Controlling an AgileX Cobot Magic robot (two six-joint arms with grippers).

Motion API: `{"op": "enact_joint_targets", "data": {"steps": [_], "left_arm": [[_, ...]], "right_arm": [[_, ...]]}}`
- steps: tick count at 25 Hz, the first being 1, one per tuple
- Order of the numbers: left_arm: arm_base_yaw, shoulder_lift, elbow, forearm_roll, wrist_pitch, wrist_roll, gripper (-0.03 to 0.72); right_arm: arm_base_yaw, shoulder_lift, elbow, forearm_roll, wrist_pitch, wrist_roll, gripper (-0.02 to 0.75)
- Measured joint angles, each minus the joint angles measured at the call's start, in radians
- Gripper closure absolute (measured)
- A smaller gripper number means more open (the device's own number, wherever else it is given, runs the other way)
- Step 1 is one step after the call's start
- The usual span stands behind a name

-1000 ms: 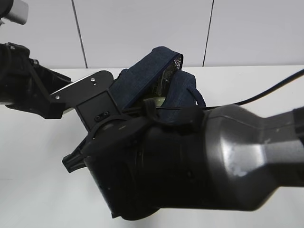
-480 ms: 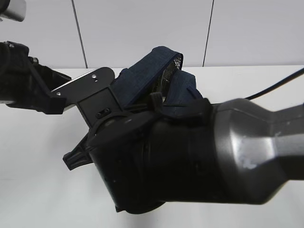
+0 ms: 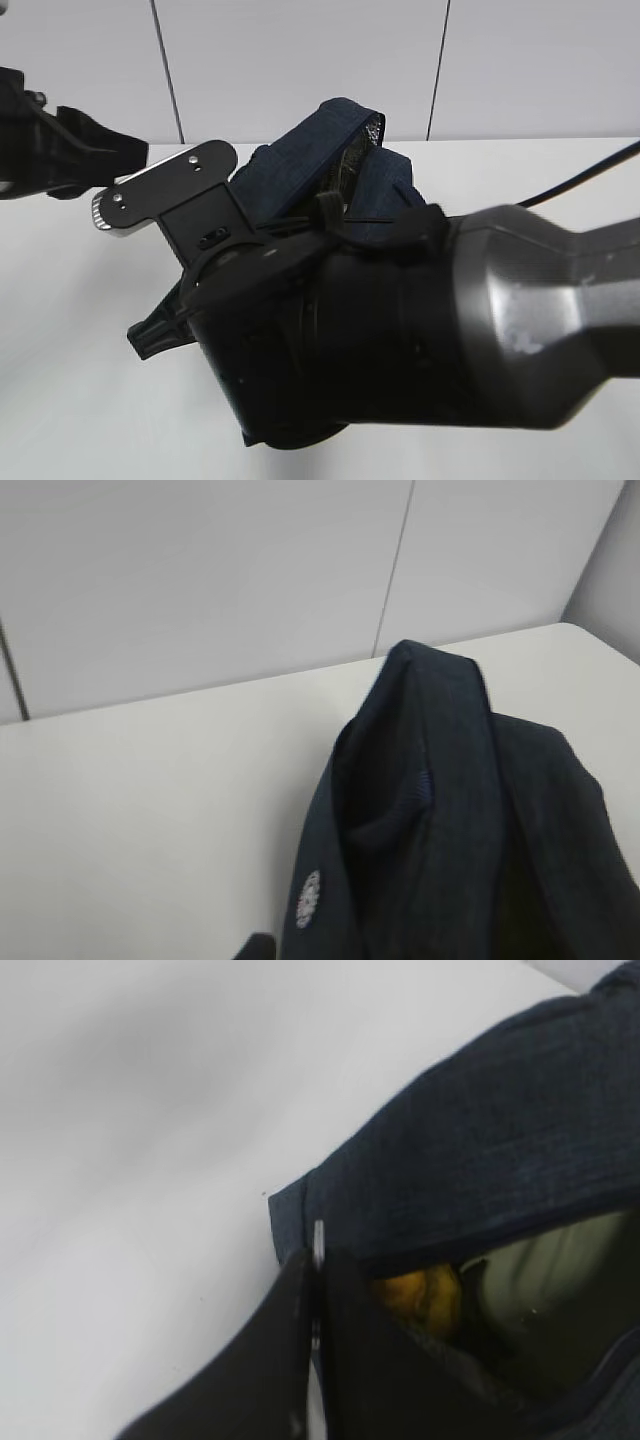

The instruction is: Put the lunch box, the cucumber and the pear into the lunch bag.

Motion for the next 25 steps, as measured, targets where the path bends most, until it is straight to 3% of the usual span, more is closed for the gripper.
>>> {"op": "enact_joint_targets", "data": {"steps": [3, 5, 9, 18, 25], "left_arm": [[0.134, 0.002, 0.0, -0.007, 0.102, 0.017, 0.447], [0.187, 0.002, 0.0, -0.062, 0.166, 0.062, 0.447], [0.197, 0.002, 0.0, -0.221, 0.314, 0.258, 0.447], [0.217, 0.02, 0.068, -0.278, 0.364, 0.465, 0.449], [0.259, 0.146, 0.089, -0.432, 0.498, 0.707, 0.522]], "right_arm": [[0.0, -0.002, -0.002, -0.002, 0.002, 0.0, 0.738], [-0.002, -0.002, -0.004, -0.002, 0.007, 0.0, 0.738], [-0.019, -0.004, -0.004, -0.006, 0.021, 0.0, 0.738], [-0.053, -0.064, -0.004, -0.01, 0.065, 0.0, 0.738], [-0.058, -0.095, -0.004, -0.01, 0.086, 0.0, 0.738]]}}
